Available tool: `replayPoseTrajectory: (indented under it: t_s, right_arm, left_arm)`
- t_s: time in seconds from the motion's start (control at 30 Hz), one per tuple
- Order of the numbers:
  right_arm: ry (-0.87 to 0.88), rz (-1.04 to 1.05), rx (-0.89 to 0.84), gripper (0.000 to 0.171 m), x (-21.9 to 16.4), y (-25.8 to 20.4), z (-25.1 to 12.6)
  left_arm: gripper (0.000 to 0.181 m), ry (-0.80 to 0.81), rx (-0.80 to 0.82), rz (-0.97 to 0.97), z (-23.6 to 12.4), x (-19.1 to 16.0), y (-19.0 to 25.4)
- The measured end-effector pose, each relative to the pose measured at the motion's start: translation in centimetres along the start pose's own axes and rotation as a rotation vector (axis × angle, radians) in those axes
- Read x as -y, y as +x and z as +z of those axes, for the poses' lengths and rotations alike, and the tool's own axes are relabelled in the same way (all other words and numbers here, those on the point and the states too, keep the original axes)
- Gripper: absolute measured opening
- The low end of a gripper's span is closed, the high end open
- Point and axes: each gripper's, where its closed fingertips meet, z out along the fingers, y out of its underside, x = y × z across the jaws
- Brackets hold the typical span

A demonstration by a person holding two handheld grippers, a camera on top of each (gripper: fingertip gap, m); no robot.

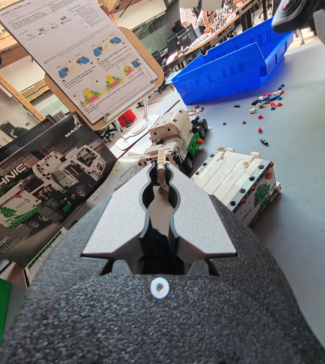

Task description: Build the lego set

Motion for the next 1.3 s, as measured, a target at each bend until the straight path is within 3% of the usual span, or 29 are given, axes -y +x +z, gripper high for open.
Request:
replayPoseTrajectory:
  t_s: [0.17,0.43,1.3]
  right_arm:
    - [0.372,0.021,-0.053,0.012,0.4,-0.1,-0.5]
    - [0.577,0.109,-0.039,0.015,0.6,0.0,0.9]
    - [0.567,0.084,-0.002,0.004,1.1,0.1,1.1]
  left_arm:
    - [0.004,0.002,-0.009,-0.004,0.1,0.1,0.1]
    - [0.005,-0.003,-0.015,0.010,0.2,0.0,0.4]
    - [0.004,-0.018,-0.022,0.010,0.4,-0.3,0.5]
